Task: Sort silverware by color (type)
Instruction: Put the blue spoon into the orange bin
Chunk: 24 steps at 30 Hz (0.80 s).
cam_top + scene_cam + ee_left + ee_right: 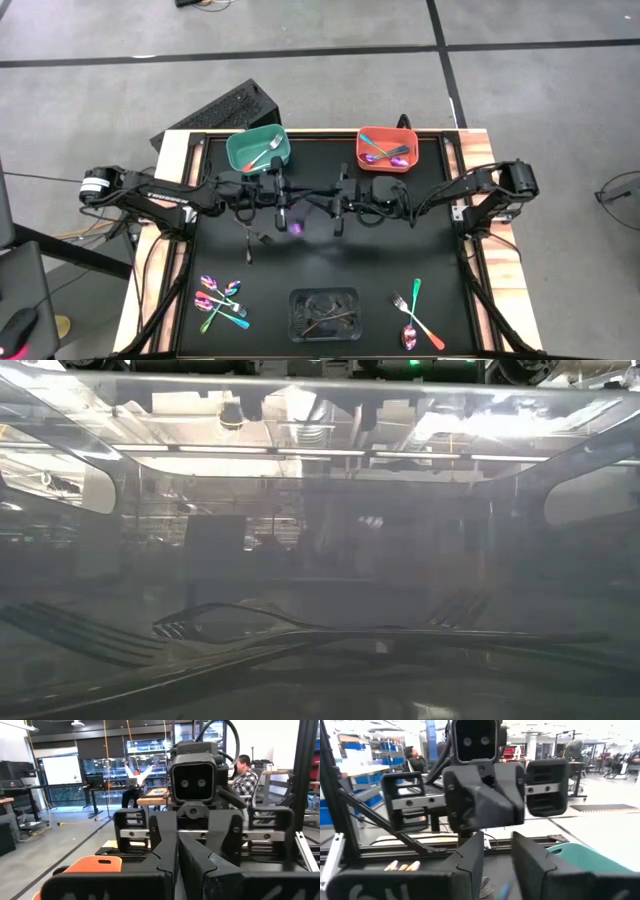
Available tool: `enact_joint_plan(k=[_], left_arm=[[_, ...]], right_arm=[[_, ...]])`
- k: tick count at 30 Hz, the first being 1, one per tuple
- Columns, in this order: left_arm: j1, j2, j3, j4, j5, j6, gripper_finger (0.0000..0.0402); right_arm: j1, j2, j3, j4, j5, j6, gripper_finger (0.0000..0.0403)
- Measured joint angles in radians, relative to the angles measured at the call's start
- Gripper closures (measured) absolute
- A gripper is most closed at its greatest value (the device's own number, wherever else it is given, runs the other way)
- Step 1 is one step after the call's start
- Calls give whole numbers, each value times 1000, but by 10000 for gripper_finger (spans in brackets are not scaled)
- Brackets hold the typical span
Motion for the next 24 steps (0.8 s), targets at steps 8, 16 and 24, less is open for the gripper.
enact_joint_plan(k=[8, 16, 24], left_arm=[[1, 0, 0, -29, 0, 5, 394], [1, 0, 0, -317, -43, 12, 393], [1, 0, 0, -649, -177, -73, 391]], right_arm=[[4, 0, 1, -78, 85, 14, 289], [-35, 18, 1, -456, 94, 309, 299], [-21, 143, 15, -510, 7, 403, 300]])
